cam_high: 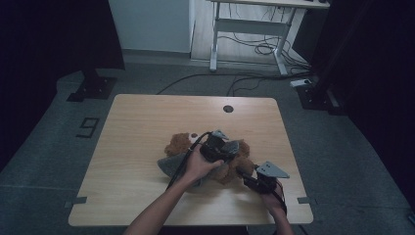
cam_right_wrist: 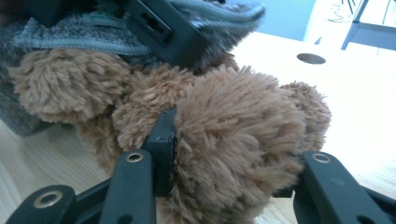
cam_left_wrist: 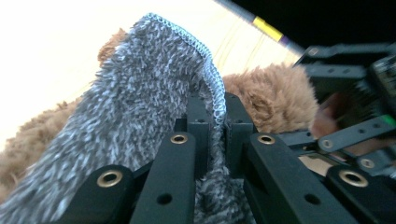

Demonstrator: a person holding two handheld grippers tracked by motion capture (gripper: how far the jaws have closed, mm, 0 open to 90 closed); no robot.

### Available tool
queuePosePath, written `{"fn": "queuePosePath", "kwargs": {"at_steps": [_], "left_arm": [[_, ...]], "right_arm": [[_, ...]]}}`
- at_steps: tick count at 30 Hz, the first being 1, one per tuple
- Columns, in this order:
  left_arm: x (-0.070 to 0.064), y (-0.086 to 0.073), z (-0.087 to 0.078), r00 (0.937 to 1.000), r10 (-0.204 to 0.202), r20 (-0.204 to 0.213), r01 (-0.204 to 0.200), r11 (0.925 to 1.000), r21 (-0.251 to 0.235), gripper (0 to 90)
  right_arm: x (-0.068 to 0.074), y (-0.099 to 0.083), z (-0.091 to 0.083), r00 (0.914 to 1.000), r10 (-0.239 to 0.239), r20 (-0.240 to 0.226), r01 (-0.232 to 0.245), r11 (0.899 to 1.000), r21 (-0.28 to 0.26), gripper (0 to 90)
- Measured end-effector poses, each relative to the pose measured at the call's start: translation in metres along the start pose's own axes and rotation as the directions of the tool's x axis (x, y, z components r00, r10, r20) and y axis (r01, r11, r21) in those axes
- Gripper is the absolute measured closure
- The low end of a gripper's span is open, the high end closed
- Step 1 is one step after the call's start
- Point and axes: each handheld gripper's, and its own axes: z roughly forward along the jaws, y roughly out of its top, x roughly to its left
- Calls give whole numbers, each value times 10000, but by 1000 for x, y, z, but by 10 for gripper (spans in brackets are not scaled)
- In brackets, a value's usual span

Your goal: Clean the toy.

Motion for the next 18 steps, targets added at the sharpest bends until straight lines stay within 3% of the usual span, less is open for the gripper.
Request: {"fn": "queuePosePath", "kwargs": {"at_steps": [5,8,11,12,14,18], "left_arm": [[10,-10,-21,9994,-92,-335,85,9997,-208,840],[21,-19,-39,9967,-378,-714,347,9985,-434,840],[32,-32,-60,9830,-525,-1758,446,9978,-491,839],[36,-37,-67,9815,-576,-1827,494,9976,-492,840],[42,-47,-78,9842,-779,-1593,698,9960,-557,842],[41,-63,-93,9827,-721,-1707,603,9955,-736,845]], "right_arm": [[6,3,2,9996,-263,114,261,9996,139,558],[6,2,3,9996,-251,149,248,9995,196,558],[4,0,2,9996,-192,196,188,9996,233,559],[3,-1,2,9996,-168,227,162,9995,262,559],[0,-3,1,10000,-17,92,15,9998,217,557],[2,-3,3,10000,-47,13,47,9996,279,556]]}}
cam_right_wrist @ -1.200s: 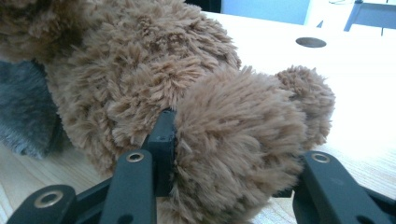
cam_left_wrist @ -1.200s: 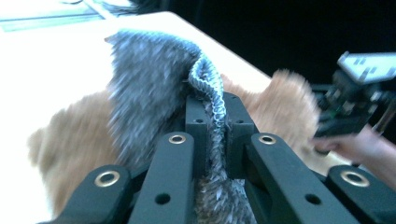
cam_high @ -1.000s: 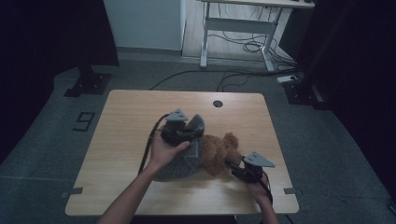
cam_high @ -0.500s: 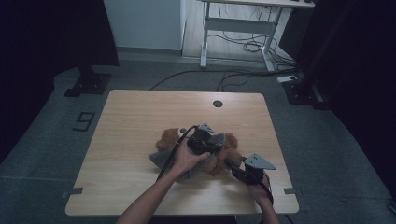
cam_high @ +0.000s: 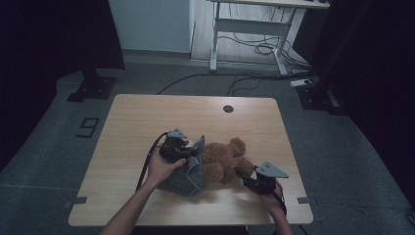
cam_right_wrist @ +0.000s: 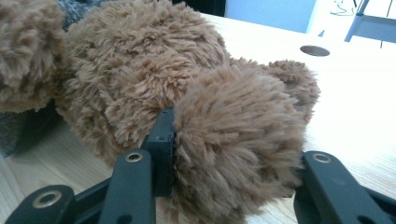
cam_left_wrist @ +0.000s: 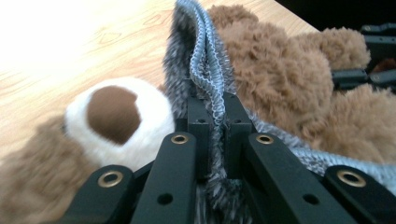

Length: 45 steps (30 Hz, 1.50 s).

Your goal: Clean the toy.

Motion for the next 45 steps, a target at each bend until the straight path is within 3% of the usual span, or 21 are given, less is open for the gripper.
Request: {"fn": "queuePosePath", "kwargs": {"at_steps": [5,9,11,14,18,20,23,25,29,35,39,45], "left_arm": [[4,-16,-23,9990,-37,-445,15,9988,-493,842],[17,-33,-37,9953,-389,-884,328,9971,-694,835],[26,-44,-40,9910,-639,-1174,555,9958,-730,835],[43,-59,-41,9839,-1273,-1251,1185,9900,-760,836],[59,-74,-31,9693,-1628,-1842,1604,9867,-281,837],[63,-80,-27,9678,-1811,-1751,1776,9835,-354,838],[57,-79,-24,9717,-1602,-1737,1535,9868,-516,839],[55,-75,-24,9736,-1523,-1703,1461,9881,-480,841],[56,-73,-18,9743,-1707,-1467,1702,9853,-161,842],[56,-78,-7,9731,-1819,-1414,1831,9831,-46,845],[63,-80,2,9683,-2165,-1244,2203,9753,180,845],[75,-72,13,9643,-2327,-1268,2342,9722,-29,845]], "right_arm": [[0,-1,-1,9999,95,-39,-95,9999,33,555],[-1,-2,-1,9996,228,-137,-228,9997,21,555],[0,-3,0,9997,239,-107,-240,9997,-4,555],[0,-3,0,9995,273,-131,-273,9996,-5,554],[1,-3,1,9995,290,-91,-290,9996,22,554],[1,-3,1,9996,276,-76,-276,9996,56,555],[1,-3,2,9996,281,-65,-280,9995,108,555],[1,-4,4,9997,248,-33,-248,9995,193,556],[2,-6,5,9994,315,150,-317,9993,183,557],[6,-8,6,9987,361,360,-372,9989,295,560],[9,-9,10,9982,367,469,-385,9985,391,564],[11,-4,26,9931,125,1166,-167,9992,350,577]]}}
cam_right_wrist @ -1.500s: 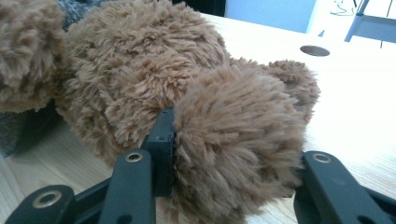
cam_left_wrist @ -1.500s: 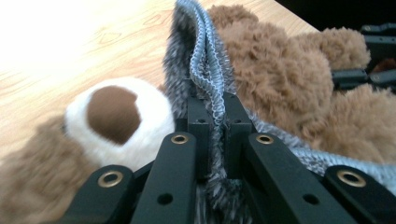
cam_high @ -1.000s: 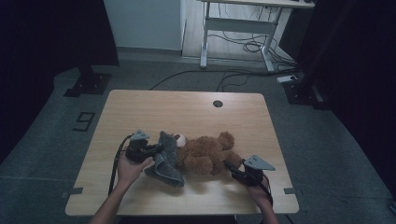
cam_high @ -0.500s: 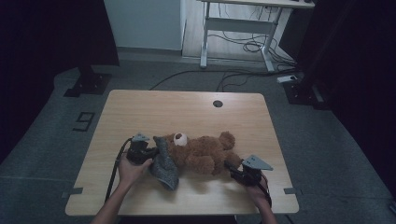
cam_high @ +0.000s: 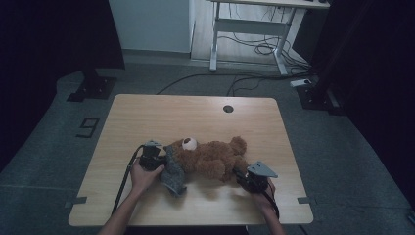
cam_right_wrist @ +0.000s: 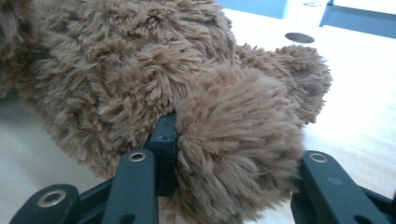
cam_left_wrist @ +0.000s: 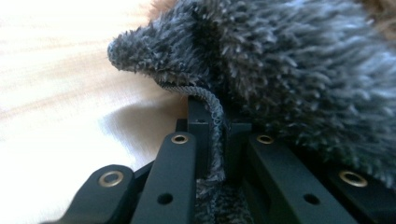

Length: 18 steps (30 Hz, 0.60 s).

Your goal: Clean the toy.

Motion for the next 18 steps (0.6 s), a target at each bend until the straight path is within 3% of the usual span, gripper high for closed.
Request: {"fn": "queuePosePath", "kwargs": {"at_steps": [6,9,14,18], "left_arm": [[15,26,11,9975,-266,-653,258,9996,-139,845],[21,31,15,9965,-520,-647,507,9985,-220,845],[25,21,6,9969,-452,-651,434,9986,-290,840],[27,9,-7,9956,-299,-891,281,9994,-205,834]], "right_arm": [[-9,9,29,9994,227,272,-222,9996,-169,580],[-15,14,41,9987,374,353,-368,9992,-165,578],[-23,14,40,9970,770,55,-768,9965,-324,555],[-26,11,28,9937,1109,-162,-1116,9921,-577,462]]}}
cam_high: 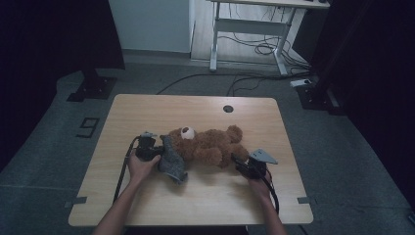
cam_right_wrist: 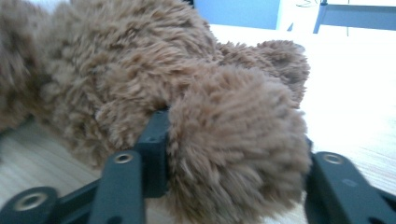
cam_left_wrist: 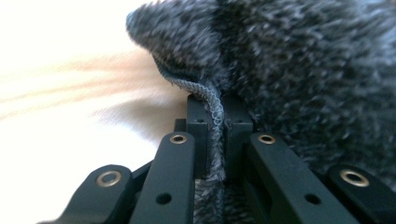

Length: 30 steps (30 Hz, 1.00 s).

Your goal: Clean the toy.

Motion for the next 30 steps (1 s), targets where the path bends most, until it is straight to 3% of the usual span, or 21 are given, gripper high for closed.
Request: {"fn": "queuePosePath", "kwargs": {"at_steps": [5,8,15,18,19,26,28,30], "left_arm": [[6,-9,-35,9988,292,-400,-307,9988,-372,831],[11,-18,-58,9870,692,-1451,-738,9969,-265,830],[34,-44,-98,9783,402,-2031,-491,9980,-389,826],[38,-51,-114,9645,615,-2570,-753,9962,-443,826],[40,-53,-120,9627,584,-2643,-753,9957,-542,825],[51,-64,-164,9618,181,-2731,-565,9894,-1335,820],[48,-64,-169,9634,248,-2671,-651,9875,-1433,816],[40,-60,-166,9690,446,-2431,-804,9870,-1394,807]], "right_arm": [[-5,3,-12,9995,267,-160,-270,9995,-179,330],[-6,3,-18,9995,297,-97,-298,9994,-150,302],[-6,0,-26,9996,282,79,-281,9996,-47,277],[-8,-2,-29,9993,339,159,-339,9994,11,274],[-9,-3,-30,9992,357,173,-358,9994,43,274],[-11,-10,-36,9991,371,227,-377,9989,285,266],[-11,-11,-38,9991,352,218,-359,9989,295,262],[-10,-11,-40,9990,384,212,-390,9989,257,256]]}}
